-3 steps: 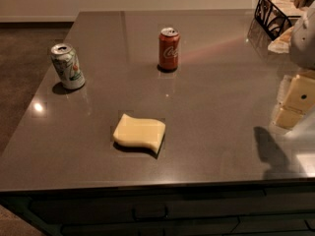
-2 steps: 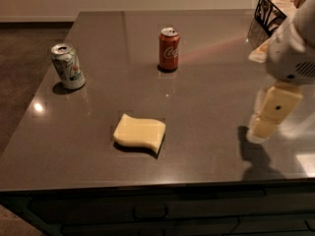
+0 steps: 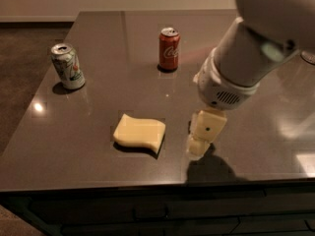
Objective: Pick sponge
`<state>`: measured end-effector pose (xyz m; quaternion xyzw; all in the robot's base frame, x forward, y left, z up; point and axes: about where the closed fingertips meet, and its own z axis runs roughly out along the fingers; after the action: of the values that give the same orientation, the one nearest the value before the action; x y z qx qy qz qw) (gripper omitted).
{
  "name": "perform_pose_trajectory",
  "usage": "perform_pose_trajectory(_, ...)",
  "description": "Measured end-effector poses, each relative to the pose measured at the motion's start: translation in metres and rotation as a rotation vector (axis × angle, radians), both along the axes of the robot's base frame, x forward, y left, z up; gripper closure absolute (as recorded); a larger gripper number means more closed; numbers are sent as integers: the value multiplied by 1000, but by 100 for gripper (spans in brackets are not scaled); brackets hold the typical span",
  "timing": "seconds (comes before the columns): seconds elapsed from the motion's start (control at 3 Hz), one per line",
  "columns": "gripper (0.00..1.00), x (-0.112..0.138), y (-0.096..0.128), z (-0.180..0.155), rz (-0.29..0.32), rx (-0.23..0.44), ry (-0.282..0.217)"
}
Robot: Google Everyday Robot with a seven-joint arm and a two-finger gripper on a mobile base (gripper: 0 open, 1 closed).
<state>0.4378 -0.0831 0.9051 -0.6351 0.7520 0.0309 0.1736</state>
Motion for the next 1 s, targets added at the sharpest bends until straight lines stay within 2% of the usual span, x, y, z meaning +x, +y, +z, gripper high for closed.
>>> perform_pose_trajectory(0.33, 0, 3, 41, -21, 23, 30, 23)
perform_pose_trajectory(0.67, 0, 4, 71, -42, 39, 34, 50)
perform_pose_trajectory(1.0, 0, 8, 91, -59, 44, 30, 73)
